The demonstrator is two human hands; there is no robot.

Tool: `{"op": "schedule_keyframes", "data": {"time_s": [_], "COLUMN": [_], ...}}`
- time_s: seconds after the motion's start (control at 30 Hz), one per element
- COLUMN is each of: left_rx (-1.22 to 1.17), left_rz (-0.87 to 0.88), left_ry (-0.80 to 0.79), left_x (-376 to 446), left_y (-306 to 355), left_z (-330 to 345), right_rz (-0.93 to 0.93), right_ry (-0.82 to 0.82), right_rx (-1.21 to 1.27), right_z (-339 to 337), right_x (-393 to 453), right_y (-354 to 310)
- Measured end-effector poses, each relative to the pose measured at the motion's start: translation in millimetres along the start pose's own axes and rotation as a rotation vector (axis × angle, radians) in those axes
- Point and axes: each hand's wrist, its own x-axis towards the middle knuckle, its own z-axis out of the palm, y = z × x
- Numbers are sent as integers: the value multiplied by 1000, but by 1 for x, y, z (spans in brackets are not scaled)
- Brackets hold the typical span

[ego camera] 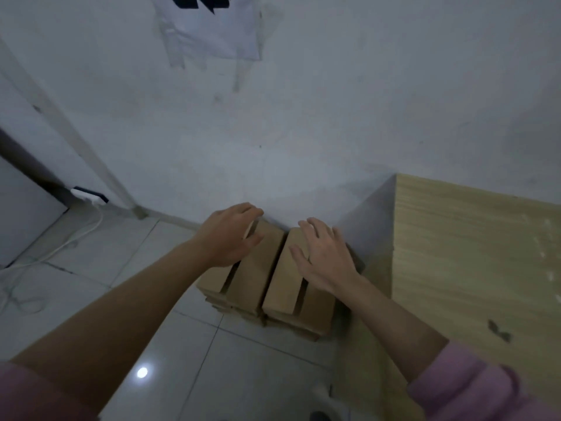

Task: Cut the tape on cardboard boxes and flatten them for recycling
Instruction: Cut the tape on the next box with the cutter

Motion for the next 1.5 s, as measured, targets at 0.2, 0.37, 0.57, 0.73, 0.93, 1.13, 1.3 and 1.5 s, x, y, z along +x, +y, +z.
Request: {"op": "schedule_keyframes", "data": {"time_s": [0.2, 0.37, 0.57, 0.73, 0.93, 1.13, 1.3, 1.5], "left_rx": [-15, -108, -186, -263, -348, -655, -735, -481], "left_rz": [141, 132, 0, -116, -341, -624, -680, -565], "left_ry": [-92, -130, -156, -138, -57, -111, -89, 105], "left_x": [-3, 6, 32, 70, 120, 152, 151, 127], "left_y": [-67, -114, -183, -247, -310, -333, -326, -307], "left_z": [16, 47, 123, 213, 323, 406, 423, 362], "right_rz": [202, 287, 370, 408, 606, 784, 876, 895], "right_ry": [-16, -61, -133, -156, -119, 16, 64, 283], "right_rx": [23, 63, 175, 221, 445, 742, 780, 878], "right_z": [34, 84, 166, 255, 368, 442, 465, 435], "right_x": [-5, -3, 48, 103, 158, 191, 195, 175], "right_y": [-50, -73, -68, -43, 2, 30, 30, -1]}}
